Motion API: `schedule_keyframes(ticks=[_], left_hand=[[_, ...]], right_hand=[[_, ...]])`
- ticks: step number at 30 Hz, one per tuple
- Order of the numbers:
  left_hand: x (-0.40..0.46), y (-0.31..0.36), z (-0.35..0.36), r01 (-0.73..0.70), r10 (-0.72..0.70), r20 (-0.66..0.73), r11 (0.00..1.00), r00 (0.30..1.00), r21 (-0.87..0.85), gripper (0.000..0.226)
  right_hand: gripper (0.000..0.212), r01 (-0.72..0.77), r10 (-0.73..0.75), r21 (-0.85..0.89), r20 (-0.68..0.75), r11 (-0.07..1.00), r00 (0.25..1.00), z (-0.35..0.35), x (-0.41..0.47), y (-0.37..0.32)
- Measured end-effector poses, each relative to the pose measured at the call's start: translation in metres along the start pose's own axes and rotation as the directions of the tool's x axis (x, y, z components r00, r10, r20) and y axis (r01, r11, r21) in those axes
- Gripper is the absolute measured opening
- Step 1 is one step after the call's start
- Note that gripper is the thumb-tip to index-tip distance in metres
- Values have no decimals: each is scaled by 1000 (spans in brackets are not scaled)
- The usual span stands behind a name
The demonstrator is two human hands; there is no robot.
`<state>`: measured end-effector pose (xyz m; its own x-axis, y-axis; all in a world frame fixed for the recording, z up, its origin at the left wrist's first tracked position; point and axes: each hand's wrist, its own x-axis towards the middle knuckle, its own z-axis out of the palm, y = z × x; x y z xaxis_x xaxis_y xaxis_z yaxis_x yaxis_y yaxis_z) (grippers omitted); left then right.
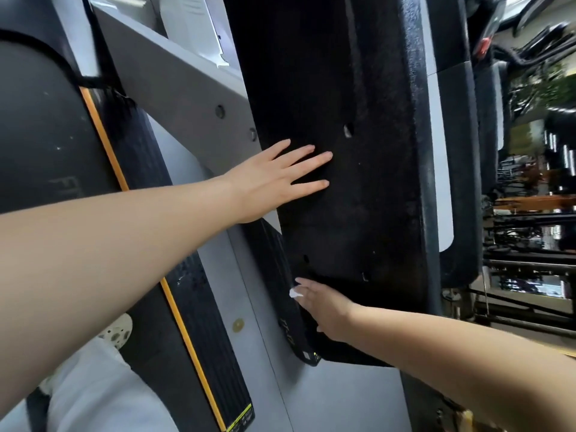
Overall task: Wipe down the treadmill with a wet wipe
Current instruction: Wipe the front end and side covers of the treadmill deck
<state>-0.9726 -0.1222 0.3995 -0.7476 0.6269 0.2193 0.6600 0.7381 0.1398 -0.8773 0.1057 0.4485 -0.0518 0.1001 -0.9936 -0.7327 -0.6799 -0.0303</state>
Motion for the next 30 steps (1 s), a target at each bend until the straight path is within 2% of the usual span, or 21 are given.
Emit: schedule_keyframes(ticks=[2,4,5,7,8,9,10,11,12,13,14,15,17,19,21,24,26,28,30], left_hand=[[1,3,3,4,-4,-1,1000,1000,-17,90],[1,3,4,5,-5,-5,999,1000,-31,90],[1,2,5,8,-8,0,999,1000,-33,91],[-1,-3,5,10,-10,16,999,1000,-33,91],[-2,-5,5,15,-14,15,999,1000,-33,91],[-3,-8,5,23,-22,12,999,1000,-31,90],[-4,-11,6,29,-29,14,999,999,-29,88],[-5,-13,6,32,-32,21,999,999,-29,88],[-5,-15,6,34,-33,34,999,999,-28,87],[-5,-17,5,38,-37,49,999,998,-27,87],[-5,-18,5,43,-41,62,999,997,-27,88],[-5,-20,4,48,-46,69,998,997,-30,89],[-4,-22,5,57,-54,75,998,996,-40,89],[-4,-23,5,60,-56,91,997,994,-52,87],[-5,-24,3,54,-46,115,996,992,-65,85],[-8,-30,0,59,-52,122,997,991,-53,87],[-9,-35,-4,71,-64,121,996,991,-57,89],[-6,-38,-8,83,-77,113,995,991,-54,92],[-3,-40,-10,95,-87,119,994,989,-60,92]], right_hand=[[66,-153,154,113,5,982,988,2,4,37],[65,-330,319,216,85,919,944,-4,13,75],[66,-354,332,227,133,907,934,-9,15,88],[70,-352,318,208,180,913,931,-16,23,82],[75,-388,342,175,246,905,907,-17,26,68],[81,-498,446,154,280,853,850,-20,23,54],[85,-519,447,181,325,835,833,-21,20,38],[82,-414,344,211,302,885,889,-20,21,26],[77,-233,189,196,219,953,957,-18,22,22],[72,-119,91,202,140,972,986,-15,18,31],[72,-113,92,187,118,976,989,-11,16,47],[72,-201,181,242,105,949,978,-8,13,69],[71,-416,385,353,160,838,909,-4,9,117],[70,-529,475,404,234,746,848,-8,4,150],[73,-522,473,407,224,749,852,-16,2,152],[75,-341,294,329,184,881,938,-27,4,104],[73,-287,245,306,166,908,955,-24,1,88],[70,-352,317,337,157,873,935,-16,-4,104],[68,-510,485,398,170,762,858,-8,-9,131]])
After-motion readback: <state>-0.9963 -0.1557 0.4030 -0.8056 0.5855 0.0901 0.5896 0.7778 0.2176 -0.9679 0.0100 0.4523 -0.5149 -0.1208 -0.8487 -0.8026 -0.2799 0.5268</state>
